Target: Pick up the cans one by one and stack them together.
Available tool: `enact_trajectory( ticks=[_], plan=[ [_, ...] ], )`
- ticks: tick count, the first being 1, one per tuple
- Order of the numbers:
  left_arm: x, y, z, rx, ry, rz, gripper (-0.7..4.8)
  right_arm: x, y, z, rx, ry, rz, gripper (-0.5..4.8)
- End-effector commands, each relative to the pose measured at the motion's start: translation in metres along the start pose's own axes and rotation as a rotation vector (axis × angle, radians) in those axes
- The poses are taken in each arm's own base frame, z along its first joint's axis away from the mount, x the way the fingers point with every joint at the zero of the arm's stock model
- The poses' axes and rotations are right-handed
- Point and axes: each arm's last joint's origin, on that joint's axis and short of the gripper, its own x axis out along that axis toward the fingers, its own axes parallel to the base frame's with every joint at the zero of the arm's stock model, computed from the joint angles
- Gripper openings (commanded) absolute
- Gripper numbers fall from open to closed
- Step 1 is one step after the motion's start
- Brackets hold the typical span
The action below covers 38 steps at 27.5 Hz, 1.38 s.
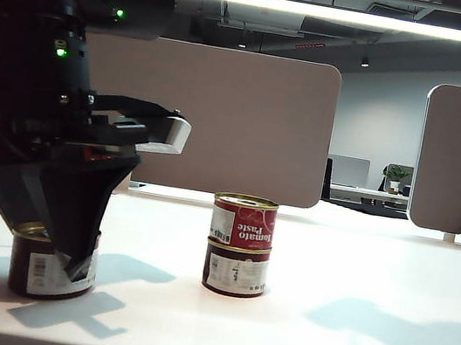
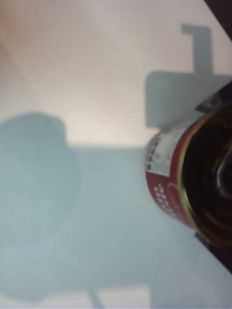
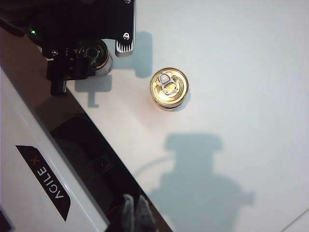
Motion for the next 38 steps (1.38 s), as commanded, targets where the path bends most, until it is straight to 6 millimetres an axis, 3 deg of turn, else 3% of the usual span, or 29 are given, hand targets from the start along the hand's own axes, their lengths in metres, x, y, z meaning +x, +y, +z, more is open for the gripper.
enact_trajectory(
  ticks=[1, 9, 17, 19, 30, 38],
  plan=[
    [-0.005, 0.000, 0.001, 0.003, -0.021, 0.002, 1.19, -0.002, 0.000, 0.000, 0.000, -0.009, 0.001, 0.22],
    [-0.042, -0.001, 0.004, 0.006, -0.109, -0.002, 1.10, -0.002, 0.000, -0.001, 0.001, 0.002, -0.020, 0.22],
    [-0.100, -0.017, 0.037, 0.059, -0.292, -0.030, 1.10, -0.002, -0.002, -0.004, 0.002, 0.032, -0.072, 0.22],
    [-0.106, -0.019, 0.044, 0.064, -0.331, -0.035, 1.10, -0.002, -0.002, -0.005, 0.003, 0.039, -0.079, 0.22],
    [-0.089, -0.026, 0.082, 0.079, -0.290, -0.080, 1.11, -0.014, 0.000, -0.011, 0.002, 0.011, -0.087, 0.22],
    [-0.074, -0.030, 0.096, 0.107, -0.256, -0.098, 1.11, -0.023, 0.002, -0.017, 0.002, -0.015, -0.090, 0.22]
  ],
)
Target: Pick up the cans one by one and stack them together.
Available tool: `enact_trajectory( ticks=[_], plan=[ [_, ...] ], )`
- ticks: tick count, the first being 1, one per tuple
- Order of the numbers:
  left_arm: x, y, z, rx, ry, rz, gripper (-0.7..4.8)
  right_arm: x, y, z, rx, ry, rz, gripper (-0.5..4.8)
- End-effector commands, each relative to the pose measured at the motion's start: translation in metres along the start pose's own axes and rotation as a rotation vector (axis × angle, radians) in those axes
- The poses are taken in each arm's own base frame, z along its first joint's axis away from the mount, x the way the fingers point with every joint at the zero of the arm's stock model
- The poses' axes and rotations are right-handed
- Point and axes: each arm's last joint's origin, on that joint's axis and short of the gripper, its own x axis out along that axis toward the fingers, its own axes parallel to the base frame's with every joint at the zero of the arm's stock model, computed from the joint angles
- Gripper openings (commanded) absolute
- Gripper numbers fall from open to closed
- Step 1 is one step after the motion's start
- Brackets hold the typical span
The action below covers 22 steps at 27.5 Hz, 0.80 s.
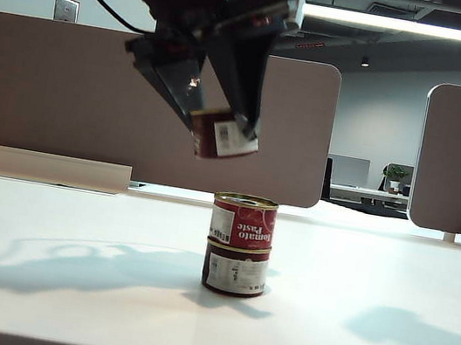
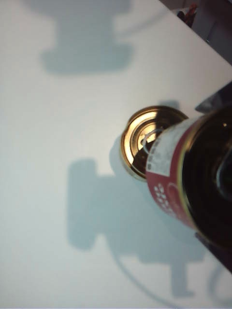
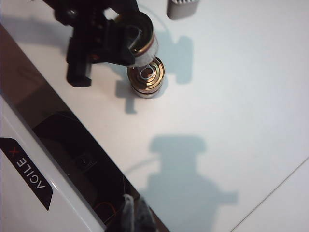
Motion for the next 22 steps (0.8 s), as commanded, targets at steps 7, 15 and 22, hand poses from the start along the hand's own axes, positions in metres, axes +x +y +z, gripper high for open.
enact_trajectory(
  ticks=[7, 15, 22],
  plan=[
    [0.017, -0.004, 0.006, 0.022, 0.005, -0.043, 1.11, -0.012, 0.001, -0.006, 0.004, -0.041, -0.010, 0.22],
    [0.026, -0.009, 0.007, 0.034, 0.014, -0.053, 1.11, -0.016, 0.001, -0.008, 0.004, -0.052, -0.011, 0.22],
    [0.029, -0.008, 0.006, 0.034, 0.023, -0.044, 1.11, -0.018, 0.001, -0.010, 0.004, -0.060, -0.012, 0.22]
  ],
)
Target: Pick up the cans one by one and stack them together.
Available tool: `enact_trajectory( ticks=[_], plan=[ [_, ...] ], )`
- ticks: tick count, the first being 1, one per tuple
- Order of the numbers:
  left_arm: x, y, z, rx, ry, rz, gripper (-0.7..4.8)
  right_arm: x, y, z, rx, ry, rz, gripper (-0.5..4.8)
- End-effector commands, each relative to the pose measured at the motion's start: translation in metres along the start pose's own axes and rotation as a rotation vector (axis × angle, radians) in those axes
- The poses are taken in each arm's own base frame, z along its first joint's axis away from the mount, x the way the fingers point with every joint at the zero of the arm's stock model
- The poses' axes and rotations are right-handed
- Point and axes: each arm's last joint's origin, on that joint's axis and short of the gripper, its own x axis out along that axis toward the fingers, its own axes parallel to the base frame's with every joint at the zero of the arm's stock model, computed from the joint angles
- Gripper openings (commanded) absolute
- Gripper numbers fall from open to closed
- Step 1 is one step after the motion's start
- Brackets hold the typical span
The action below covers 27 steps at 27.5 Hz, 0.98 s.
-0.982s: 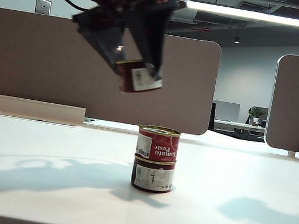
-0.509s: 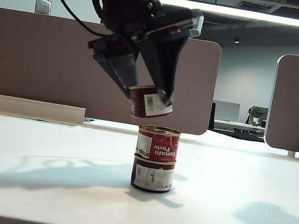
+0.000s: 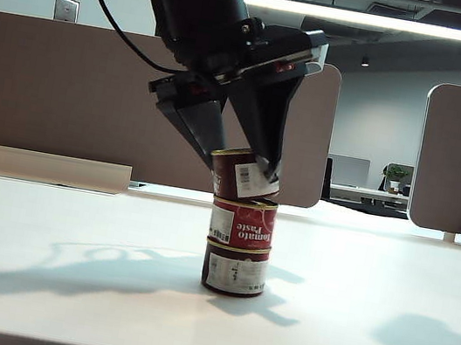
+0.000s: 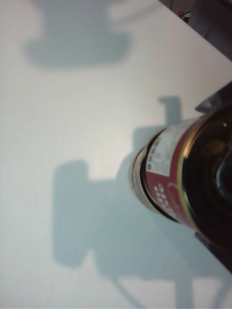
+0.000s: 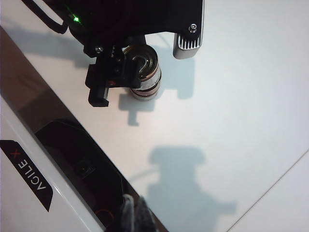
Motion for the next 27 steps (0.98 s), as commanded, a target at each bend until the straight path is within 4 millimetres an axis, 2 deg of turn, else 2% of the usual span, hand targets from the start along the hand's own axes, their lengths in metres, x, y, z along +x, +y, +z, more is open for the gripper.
enact_trajectory(
  ticks=[1, 7, 9, 12, 15, 21, 23, 27],
  plan=[
    [-0.0028, -0.0007, 0.0022, 0.011, -0.020, 0.005, 1.11, -0.0043, 0.0002, -0.0010, 0.002, -0.019, -0.003, 0.22],
    [-0.0027, 0.0000, 0.0013, 0.019, -0.011, 0.030, 1.30, -0.0056, 0.0004, -0.0018, 0.002, -0.023, -0.003, 0.22],
    [-0.0027, 0.0001, 0.0007, 0.019, -0.005, 0.031, 1.83, -0.0056, 0.0004, -0.0018, 0.002, -0.023, -0.003, 0.23],
    [-0.0027, 0.0001, 0.0003, 0.019, -0.001, 0.034, 1.89, -0.0056, 0.0004, -0.0018, 0.002, -0.023, -0.003, 0.23],
    [-0.0027, 0.0002, -0.0002, 0.023, 0.005, 0.035, 2.48, -0.0056, 0.0004, -0.0018, 0.002, -0.023, -0.003, 0.23],
    [-0.0027, 0.0002, -0.0002, 0.025, 0.004, 0.034, 2.61, -0.0056, 0.0004, -0.0018, 0.002, -0.023, -0.003, 0.23],
    [-0.0028, 0.0002, 0.0000, 0.025, 0.003, 0.034, 3.16, -0.0056, 0.0004, -0.0018, 0.002, -0.023, -0.003, 0.23],
    [-0.0028, 0.0002, 0.0000, 0.025, 0.003, 0.034, 3.24, -0.0056, 0.0004, -0.0018, 0.001, -0.023, -0.003, 0.23]
  ],
)
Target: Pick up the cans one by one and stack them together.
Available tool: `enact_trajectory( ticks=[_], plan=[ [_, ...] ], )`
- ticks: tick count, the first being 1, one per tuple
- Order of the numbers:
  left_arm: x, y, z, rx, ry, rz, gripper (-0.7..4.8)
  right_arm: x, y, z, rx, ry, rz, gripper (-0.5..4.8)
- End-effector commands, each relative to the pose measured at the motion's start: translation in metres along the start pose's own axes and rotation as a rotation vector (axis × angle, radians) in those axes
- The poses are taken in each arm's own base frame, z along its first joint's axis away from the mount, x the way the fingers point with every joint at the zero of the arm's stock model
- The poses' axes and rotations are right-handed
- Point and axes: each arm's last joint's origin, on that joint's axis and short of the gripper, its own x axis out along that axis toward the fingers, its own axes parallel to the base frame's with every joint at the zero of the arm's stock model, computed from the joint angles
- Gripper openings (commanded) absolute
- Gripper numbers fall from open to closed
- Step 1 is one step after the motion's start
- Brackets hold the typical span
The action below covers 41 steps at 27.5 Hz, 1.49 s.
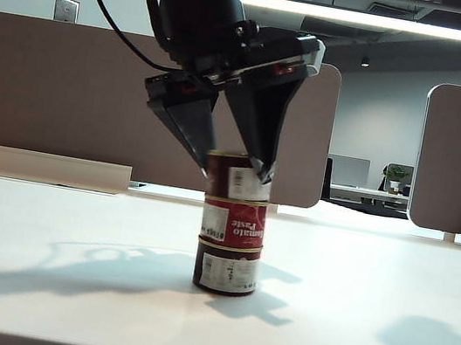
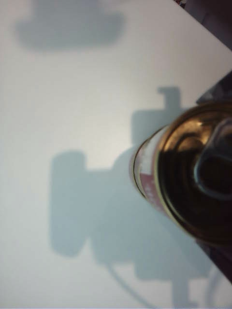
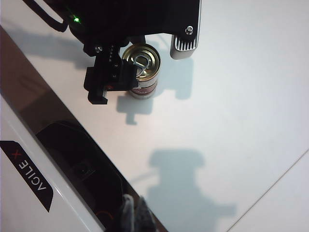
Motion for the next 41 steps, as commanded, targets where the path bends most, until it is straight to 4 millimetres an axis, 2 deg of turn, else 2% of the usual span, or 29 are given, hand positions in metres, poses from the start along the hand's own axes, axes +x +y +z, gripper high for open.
enact_trajectory(
  ticks=[1, 10, 14, 15, 17, 18, 19, 23, 29, 32, 34, 37, 38, 41],
  plan=[
    [-0.003, -0.001, 0.002, 0.003, -0.014, 0.000, 3.24, -0.003, 0.000, 0.000, 0.002, -0.014, -0.002, 0.23],
    [-0.008, -0.001, 0.006, -0.004, -0.031, 0.000, 3.41, -0.003, 0.000, 0.000, 0.002, -0.013, -0.006, 0.23],
    [-0.036, -0.003, 0.024, -0.001, -0.074, 0.014, 3.22, -0.003, 0.000, 0.000, 0.001, -0.013, -0.006, 0.22],
    [-0.041, -0.003, 0.026, 0.000, -0.076, 0.014, 2.79, -0.004, 0.000, -0.001, 0.001, -0.016, -0.006, 0.22],
    [-0.052, -0.004, 0.029, 0.008, -0.066, 0.009, 0.65, -0.006, 0.000, -0.001, -0.001, -0.026, -0.008, 0.21],
    [-0.058, -0.005, 0.030, 0.012, -0.060, 0.005, -0.03, -0.008, 0.000, -0.003, -0.008, -0.036, -0.009, 0.07],
    [-0.063, -0.005, 0.031, 0.015, -0.061, 0.006, -0.06, -0.010, 0.001, -0.003, -0.010, -0.047, -0.011, -0.09],
    [-0.086, -0.012, 0.030, 0.029, -0.111, 0.001, -0.06, -0.026, 0.002, -0.010, -0.011, -0.130, -0.033, -0.08],
    [-0.133, -0.024, 0.023, 0.031, -0.278, -0.008, -0.06, -0.059, 0.003, -0.029, 0.000, -0.283, -0.148, -0.08],
    [-0.180, -0.040, 0.011, 0.031, -0.475, 0.105, -0.06, -0.092, 0.006, -0.049, 0.017, -0.475, -0.182, -0.08],
    [-0.198, -0.048, 0.005, 0.022, -0.559, 0.162, -0.06, -0.103, 0.008, -0.058, 0.047, -0.558, -0.191, -0.09],
    [-0.220, -0.063, -0.004, -0.018, -0.680, 0.223, -0.06, -0.110, 0.009, -0.074, 0.119, -0.631, -0.231, -0.09],
    [-0.225, -0.070, -0.005, -0.012, -0.717, 0.237, -0.06, -0.106, 0.008, -0.081, 0.138, -0.616, -0.275, -0.09],
    [-0.224, -0.080, -0.003, 0.095, -0.743, 0.225, -0.06, -0.095, 0.009, -0.087, 0.146, -0.598, -0.285, -0.08]
  ],
)
